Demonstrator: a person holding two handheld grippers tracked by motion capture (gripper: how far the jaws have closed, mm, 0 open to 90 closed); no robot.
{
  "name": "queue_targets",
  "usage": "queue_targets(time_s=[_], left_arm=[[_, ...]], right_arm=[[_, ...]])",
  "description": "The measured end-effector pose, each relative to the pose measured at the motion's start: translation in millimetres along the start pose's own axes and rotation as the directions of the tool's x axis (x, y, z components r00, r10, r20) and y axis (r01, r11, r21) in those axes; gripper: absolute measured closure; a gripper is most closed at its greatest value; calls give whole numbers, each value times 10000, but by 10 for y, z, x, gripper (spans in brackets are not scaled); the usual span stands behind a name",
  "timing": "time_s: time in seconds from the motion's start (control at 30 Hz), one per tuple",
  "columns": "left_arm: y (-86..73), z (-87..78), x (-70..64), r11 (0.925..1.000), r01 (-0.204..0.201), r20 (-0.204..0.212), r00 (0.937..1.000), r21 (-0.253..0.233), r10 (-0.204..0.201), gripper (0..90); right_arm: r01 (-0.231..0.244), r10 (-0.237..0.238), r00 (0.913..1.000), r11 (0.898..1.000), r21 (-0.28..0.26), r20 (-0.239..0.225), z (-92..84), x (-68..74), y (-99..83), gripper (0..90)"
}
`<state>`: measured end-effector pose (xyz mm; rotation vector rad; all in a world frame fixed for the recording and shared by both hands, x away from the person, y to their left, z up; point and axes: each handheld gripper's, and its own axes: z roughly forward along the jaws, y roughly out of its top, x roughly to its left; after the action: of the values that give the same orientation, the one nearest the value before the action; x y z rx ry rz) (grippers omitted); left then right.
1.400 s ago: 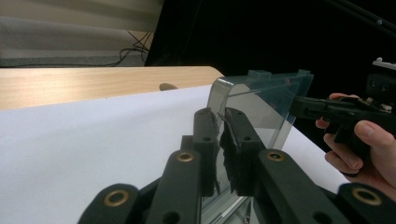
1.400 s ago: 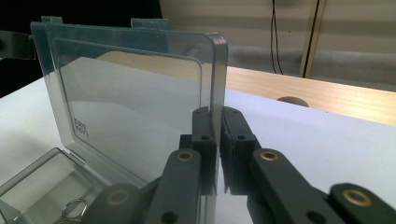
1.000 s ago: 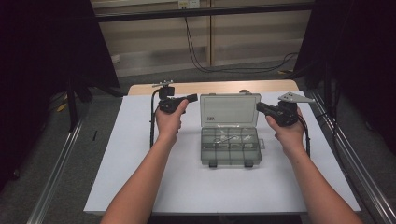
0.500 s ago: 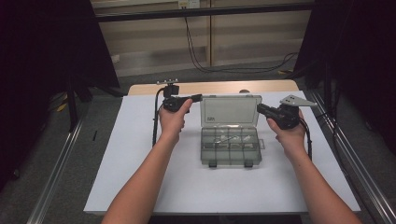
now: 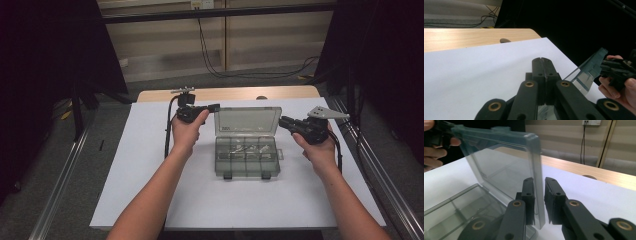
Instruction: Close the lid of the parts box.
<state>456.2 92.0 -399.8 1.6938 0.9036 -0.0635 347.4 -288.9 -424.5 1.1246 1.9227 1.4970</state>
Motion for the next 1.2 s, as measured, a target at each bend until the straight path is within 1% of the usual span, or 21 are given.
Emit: queue_targets(time_s=[0.03, 0.07, 0.1, 0.13, 0.17, 0.2, 0.23, 0.3, 0.33, 0.43, 0.5, 0.57, 0.7, 0.73, 0.8, 0.87, 0.9, 0.93, 0.97, 1.0, 1.2], left_arm=[[-8, 4, -7, 10000, 17, 83, 10000, 32, -18, 900], [-15, 8, -17, 10000, -28, 12, 10000, 40, 28, 900], [-21, 9, -21, 9999, -104, 76, 9999, 62, 103, 900], [-25, 7, -28, 9998, -160, 60, 9999, 98, 159, 900], [-35, 8, -48, 9999, -107, 93, 9999, 43, 106, 900], [-42, 5, -59, 9999, -148, 58, 9999, 40, 148, 900], [-47, -2, -60, 9997, -218, 142, 9997, 94, 216, 900], [-61, -16, -79, 9992, -376, 74, 9993, 142, 375, 900], [-65, -17, -86, 9993, -363, 54, 9993, 120, 362, 900], [-81, -37, -101, 9990, -442, 17, 9990, 110, 442, 900], [-91, -42, -113, 9993, -368, 67, 9993, 33, 368, 900], [-100, -58, -123, 9989, -469, 108, 9988, 73, 468, 900], [-116, -82, -155, 9983, -580, 143, 9982, 68, 579, 900], [-120, -87, -169, 9985, -550, 96, 9984, 30, 549, 900], [-129, -102, -181, 9984, -574, 175, 9982, 11, 574, 900], [-142, -112, -194, 9980, -624, 160, 9979, -13, 625, 900], [-151, -123, -200, 9974, -725, 163, 9972, 54, 724, 900], [-161, -122, -212, 9979, -646, 204, 9977, -39, 647, 900], [-172, -132, -218, 9976, -687, 322, 9971, 26, 686, 900], [-184, -135, -231, 9981, -619, 378, 9974, -20, 619, 900], [-233, -174, -293, 9960, -893, 461, 9950, 48, 890, 900]], right_arm=[[20, -20, 10000, 10000, -19, 13, -30, 2, 12, 792], [-1, 1, 10000, 10000, -35, 64, -66, 2, 26, 798], [-42, 44, 9999, 9999, -132, 117, -94, -5, 40, 813], [-141, 143, 9998, 9997, -199, 105, -121, -17, 54, 829], [-241, 246, 9995, 9994, -246, 212, -134, -22, 63, 853], [-309, 319, 9988, 9992, -257, 379, -153, -34, 80, 877], [-439, 448, 9983, 9987, -254, 374, -157, -35, 92, 898], [-482, 495, 9975, 9985, -270, 505, -154, -24, 116, 900], [-427, 441, 9974, 9988, -250, 577, -149, -12, 127, 900], [-511, 523, 9967, 9985, -198, 620, -114, 41, 158, 900], [-527, 537, 9961, 9985, -150, 704, -89, 76, 178, 900], [-523, 529, 9956, 9986, -101, 779, -70, 108, 197, 900], [-677, 683, 9934, 9977, -89, 927, -60, 148, 232, 900], [-662, 670, 9933, 9977, -114, 943, -61, 158, 244, 900], [-611, 622, 9935, 9980, -148, 955, -69, 176, 262, 900], [-647, 662, 9932, 9977, -184, 954, -80, 197, 274, 900], [-645, 658, 9935, 9978, -173, 931, -86, 205, 279, 900], [-613, 626, 9937, 9980, -170, 933, -93, 218, 283, 900], [-607, 618, 9939, 9980, -155, 911, -99, 226, 285, 900], [-594, 604, 9941, 9981, -141, 896, -105, 238, 288, 900], [-459, 468, 9950, 9989, -118, 888, -156, 293, 286, 900]])
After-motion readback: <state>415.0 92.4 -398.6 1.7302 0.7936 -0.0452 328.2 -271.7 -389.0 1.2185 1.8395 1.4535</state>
